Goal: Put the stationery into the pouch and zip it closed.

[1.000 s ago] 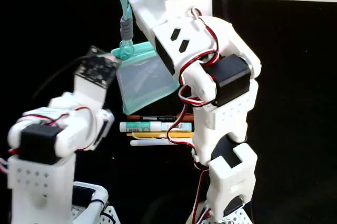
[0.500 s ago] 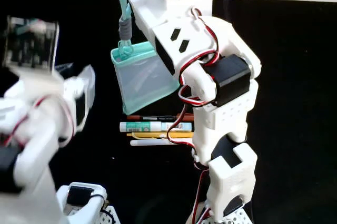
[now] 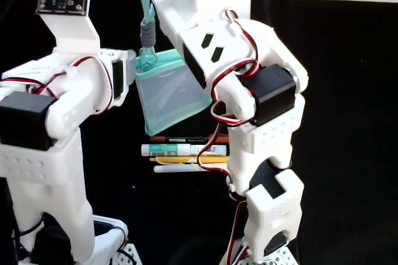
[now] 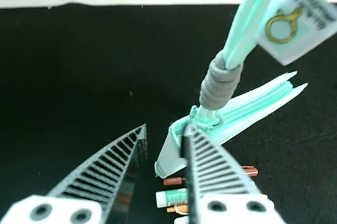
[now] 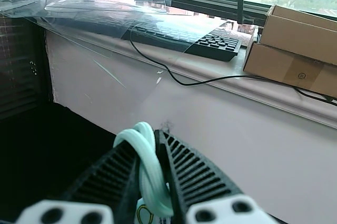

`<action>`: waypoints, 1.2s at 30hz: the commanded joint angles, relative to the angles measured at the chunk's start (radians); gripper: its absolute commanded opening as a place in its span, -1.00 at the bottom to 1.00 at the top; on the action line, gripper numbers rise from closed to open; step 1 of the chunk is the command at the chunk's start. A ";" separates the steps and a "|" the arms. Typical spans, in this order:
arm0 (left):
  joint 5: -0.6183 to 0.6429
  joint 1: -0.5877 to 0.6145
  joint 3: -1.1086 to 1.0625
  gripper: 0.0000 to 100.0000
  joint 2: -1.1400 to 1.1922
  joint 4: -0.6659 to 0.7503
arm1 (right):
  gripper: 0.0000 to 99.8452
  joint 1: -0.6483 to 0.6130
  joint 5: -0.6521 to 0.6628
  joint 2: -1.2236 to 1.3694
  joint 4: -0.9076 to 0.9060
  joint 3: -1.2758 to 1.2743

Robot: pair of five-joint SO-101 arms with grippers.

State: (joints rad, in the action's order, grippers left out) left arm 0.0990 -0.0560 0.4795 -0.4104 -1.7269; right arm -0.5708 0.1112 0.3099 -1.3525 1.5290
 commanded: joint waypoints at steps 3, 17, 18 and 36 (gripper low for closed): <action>0.026 -0.013 0.039 -0.55 0.010 0.002 | -0.98 0.013 -0.011 -0.002 0.004 0.001; 0.353 -0.010 0.033 -0.55 0.107 0.002 | -0.98 0.013 -0.012 -0.002 0.004 0.001; 0.356 -0.010 0.033 -0.55 0.124 0.000 | -0.98 0.013 -0.012 -0.002 0.004 0.001; 0.354 -0.008 0.030 -0.55 0.154 -0.029 | -0.98 0.018 -0.012 -0.002 0.005 0.007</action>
State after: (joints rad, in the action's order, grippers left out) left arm 0.4503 -0.0560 0.4918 -0.2570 -1.7469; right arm -0.5677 0.1112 0.3099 -1.3525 1.5290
